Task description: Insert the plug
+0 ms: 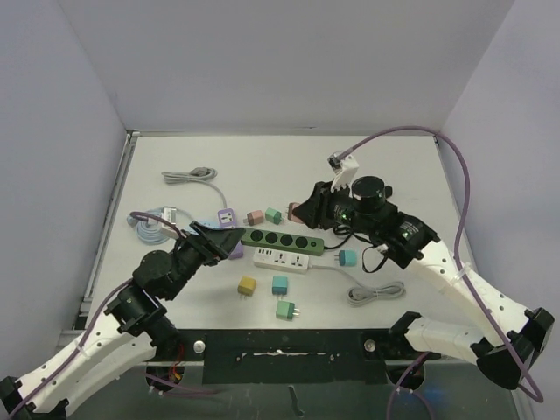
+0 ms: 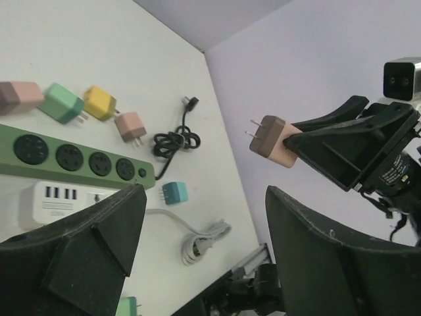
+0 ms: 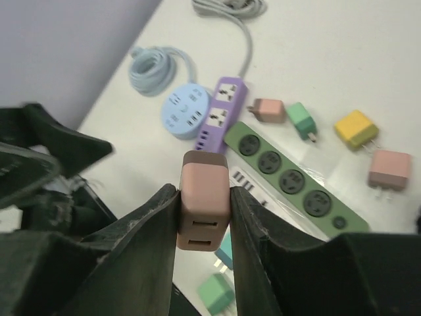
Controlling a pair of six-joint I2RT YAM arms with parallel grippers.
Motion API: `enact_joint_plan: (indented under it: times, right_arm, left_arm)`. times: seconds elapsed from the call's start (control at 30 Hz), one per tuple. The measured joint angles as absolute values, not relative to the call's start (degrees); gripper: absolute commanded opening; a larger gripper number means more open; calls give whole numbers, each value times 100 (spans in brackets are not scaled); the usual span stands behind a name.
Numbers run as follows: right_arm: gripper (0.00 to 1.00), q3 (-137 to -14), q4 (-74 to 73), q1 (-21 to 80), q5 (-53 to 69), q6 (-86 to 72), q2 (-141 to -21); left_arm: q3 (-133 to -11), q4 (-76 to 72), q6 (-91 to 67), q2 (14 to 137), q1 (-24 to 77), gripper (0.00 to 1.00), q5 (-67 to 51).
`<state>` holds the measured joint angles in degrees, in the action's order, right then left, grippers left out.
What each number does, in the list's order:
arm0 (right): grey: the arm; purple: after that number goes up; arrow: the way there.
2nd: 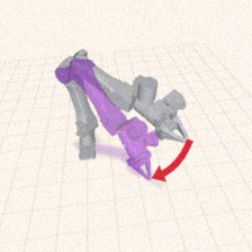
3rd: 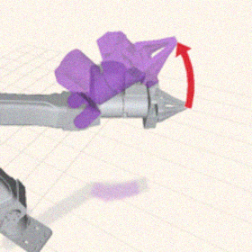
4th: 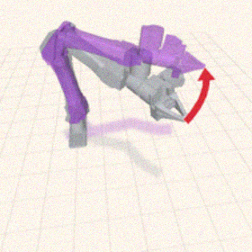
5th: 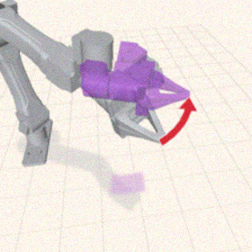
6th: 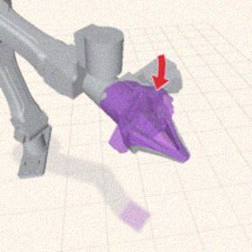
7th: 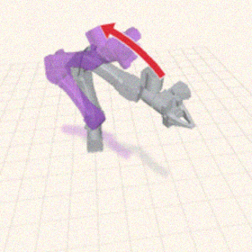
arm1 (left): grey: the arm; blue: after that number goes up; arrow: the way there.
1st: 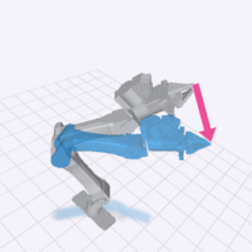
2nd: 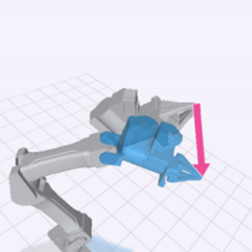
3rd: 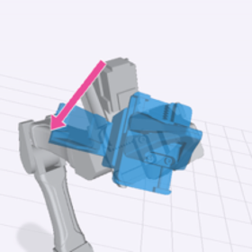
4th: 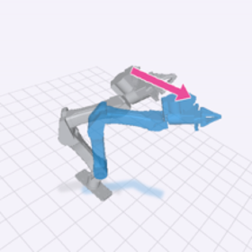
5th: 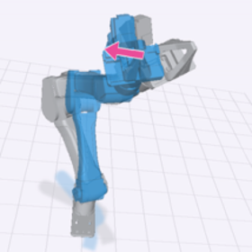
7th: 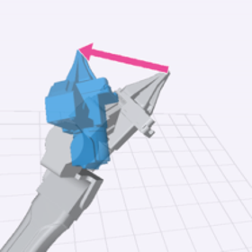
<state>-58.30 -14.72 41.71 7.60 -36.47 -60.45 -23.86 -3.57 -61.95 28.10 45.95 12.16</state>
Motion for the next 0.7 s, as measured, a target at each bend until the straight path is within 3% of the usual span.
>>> enact_joint_plan:
  times: [0.27,0.47,0.7]
  right_arm:
    - [20,-6836,-3916,4132,395,-1203,-7089]
    - [17,-7489,-4847,4193,191,113,-8506]
    - [11,-8342,-5468,4313,38,1437,-10005]
  left_arm:
    - [-3854,2099,-4779,2534,4565,71,1743]
    - [-4619,3356,-4132,2862,4565,71,2086]
    - [-4705,4128,-3879,2812,4565,71,2408]
